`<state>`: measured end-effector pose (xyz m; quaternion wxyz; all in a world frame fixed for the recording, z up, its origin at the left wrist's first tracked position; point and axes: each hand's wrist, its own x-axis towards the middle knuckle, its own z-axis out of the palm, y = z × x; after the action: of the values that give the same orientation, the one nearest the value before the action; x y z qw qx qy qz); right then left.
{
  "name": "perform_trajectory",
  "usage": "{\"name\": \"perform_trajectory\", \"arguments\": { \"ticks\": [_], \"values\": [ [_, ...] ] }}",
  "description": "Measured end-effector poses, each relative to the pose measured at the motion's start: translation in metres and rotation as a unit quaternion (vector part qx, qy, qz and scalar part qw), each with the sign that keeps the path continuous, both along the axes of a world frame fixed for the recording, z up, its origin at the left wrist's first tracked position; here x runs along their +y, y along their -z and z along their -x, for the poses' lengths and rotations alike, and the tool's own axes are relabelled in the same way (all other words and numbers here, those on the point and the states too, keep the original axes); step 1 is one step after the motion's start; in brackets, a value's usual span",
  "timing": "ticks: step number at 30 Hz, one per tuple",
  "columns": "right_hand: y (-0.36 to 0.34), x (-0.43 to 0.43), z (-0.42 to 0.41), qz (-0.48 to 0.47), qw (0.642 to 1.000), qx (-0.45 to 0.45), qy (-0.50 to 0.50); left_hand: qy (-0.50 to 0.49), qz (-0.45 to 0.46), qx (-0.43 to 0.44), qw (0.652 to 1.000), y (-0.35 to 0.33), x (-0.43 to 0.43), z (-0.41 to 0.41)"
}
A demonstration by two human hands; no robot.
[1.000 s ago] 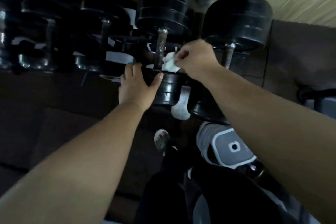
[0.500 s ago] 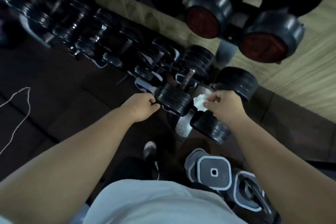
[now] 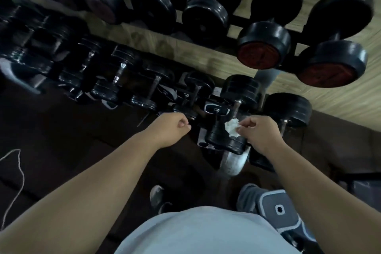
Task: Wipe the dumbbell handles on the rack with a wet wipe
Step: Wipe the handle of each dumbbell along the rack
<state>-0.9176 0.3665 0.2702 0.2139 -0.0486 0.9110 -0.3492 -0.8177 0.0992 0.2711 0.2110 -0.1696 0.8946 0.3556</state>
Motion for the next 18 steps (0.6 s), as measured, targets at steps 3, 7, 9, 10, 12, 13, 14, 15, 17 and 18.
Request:
{"name": "perform_trajectory", "arguments": {
  "ticks": [3, 7, 9, 10, 12, 13, 14, 15, 17, 18],
  "values": [
    [0.001, -0.034, -0.016, 0.0, 0.999, -0.025, 0.033, 0.04, -0.003, -0.013, 0.999, 0.004, -0.038, -0.001],
    [0.011, -0.067, -0.026, 0.007, 0.998, -0.035, 0.057, 0.071, -0.016, -0.038, 0.997, 0.015, -0.071, 0.012],
    [0.02, -0.08, -0.02, 0.01, 0.996, -0.054, 0.074, 0.077, -0.021, -0.045, 0.996, 0.022, -0.08, 0.027],
    [0.023, -0.087, -0.015, 0.013, 0.995, -0.061, 0.078, 0.079, -0.021, -0.051, 0.995, 0.026, -0.083, 0.036],
    [0.033, -0.098, 0.0, 0.025, 0.994, -0.067, 0.082, 0.082, -0.024, -0.065, 0.994, 0.034, -0.088, 0.055],
    [0.039, -0.103, 0.008, 0.036, 0.993, -0.069, 0.086, 0.083, -0.024, -0.071, 0.994, 0.038, -0.091, 0.065],
    [0.047, -0.108, 0.016, 0.044, 0.993, -0.069, 0.089, 0.08, -0.022, -0.078, 0.993, 0.043, -0.094, 0.073],
    [0.056, -0.114, 0.026, 0.046, 0.993, -0.067, 0.086, 0.077, -0.019, -0.082, 0.994, 0.049, -0.098, 0.082],
    [0.075, -0.124, 0.043, 0.036, 0.993, -0.076, 0.079, 0.074, -0.014, -0.088, 0.993, 0.063, -0.107, 0.098],
    [0.087, -0.129, 0.051, 0.029, 0.993, -0.088, 0.077, 0.069, -0.015, -0.095, 0.993, 0.068, -0.113, 0.104]
  ]
}}
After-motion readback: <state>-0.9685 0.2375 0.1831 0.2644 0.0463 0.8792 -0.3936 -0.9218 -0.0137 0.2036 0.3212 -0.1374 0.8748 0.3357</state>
